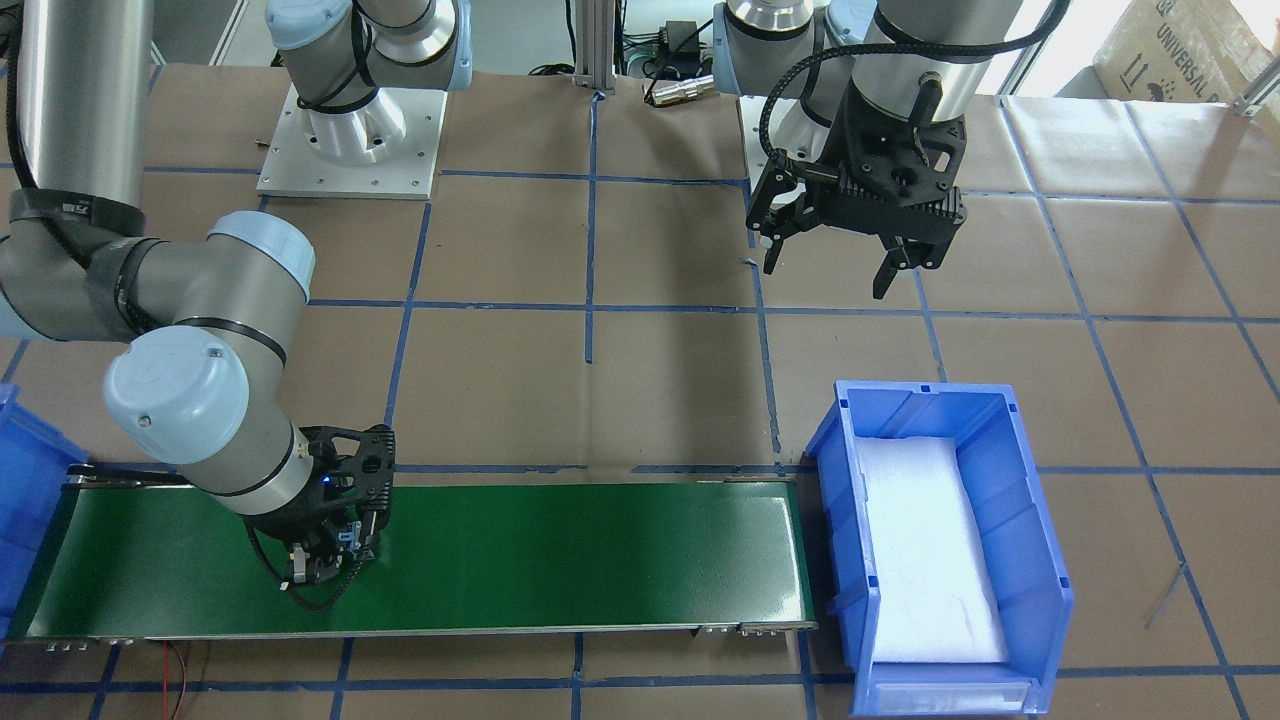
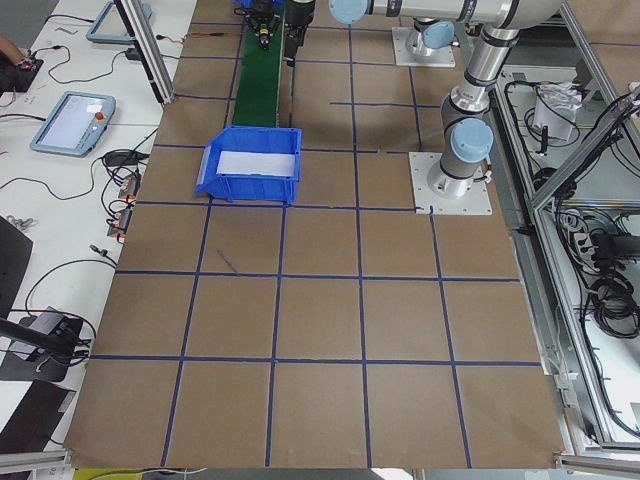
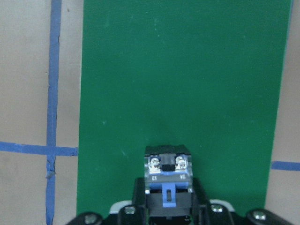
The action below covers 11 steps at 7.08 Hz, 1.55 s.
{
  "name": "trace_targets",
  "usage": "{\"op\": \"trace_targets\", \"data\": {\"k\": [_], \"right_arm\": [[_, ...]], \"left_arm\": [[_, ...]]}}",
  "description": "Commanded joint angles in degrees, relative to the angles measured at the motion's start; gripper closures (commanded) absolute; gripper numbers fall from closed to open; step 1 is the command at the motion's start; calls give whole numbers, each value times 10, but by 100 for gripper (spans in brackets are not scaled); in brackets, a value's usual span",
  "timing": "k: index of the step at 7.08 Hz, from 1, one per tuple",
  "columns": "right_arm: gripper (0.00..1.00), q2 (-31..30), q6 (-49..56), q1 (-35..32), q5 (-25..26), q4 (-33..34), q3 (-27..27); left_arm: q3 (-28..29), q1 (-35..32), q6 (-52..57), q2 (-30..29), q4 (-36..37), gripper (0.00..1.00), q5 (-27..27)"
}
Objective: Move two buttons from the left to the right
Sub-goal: 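Carry the yellow button to the far blue bin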
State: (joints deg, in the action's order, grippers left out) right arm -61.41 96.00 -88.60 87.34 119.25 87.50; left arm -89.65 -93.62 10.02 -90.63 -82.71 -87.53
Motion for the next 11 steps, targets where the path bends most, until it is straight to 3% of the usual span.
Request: {"op": "trace_targets", "data": {"k": [1,2,4,6,8,9,11], "right_arm": [[92,-1,-8,9,-14,-35,-51],[92,-2,-13,18,-14,-81,-87],[96,-9,-29,115,-14,-131,-133],[95,-26,26,194,-8,-189,-182],[95,-6,70,280,-26,-185,-216],[94,14,83,287,-29,-181,-218],[92,73,162,302,-32,-108,-220]], "left_arm": [[0,-1,0,0,0,0,0],[0,0,0,-1,0,0,1],[0,-1,0,0,0,0,0],[0,-1,0,-1,-1,0,0],[0,-1,0,-1,-1,0,0],[0,0,0,0,0,0,1],[0,0,0,0,0,0,1]]}}
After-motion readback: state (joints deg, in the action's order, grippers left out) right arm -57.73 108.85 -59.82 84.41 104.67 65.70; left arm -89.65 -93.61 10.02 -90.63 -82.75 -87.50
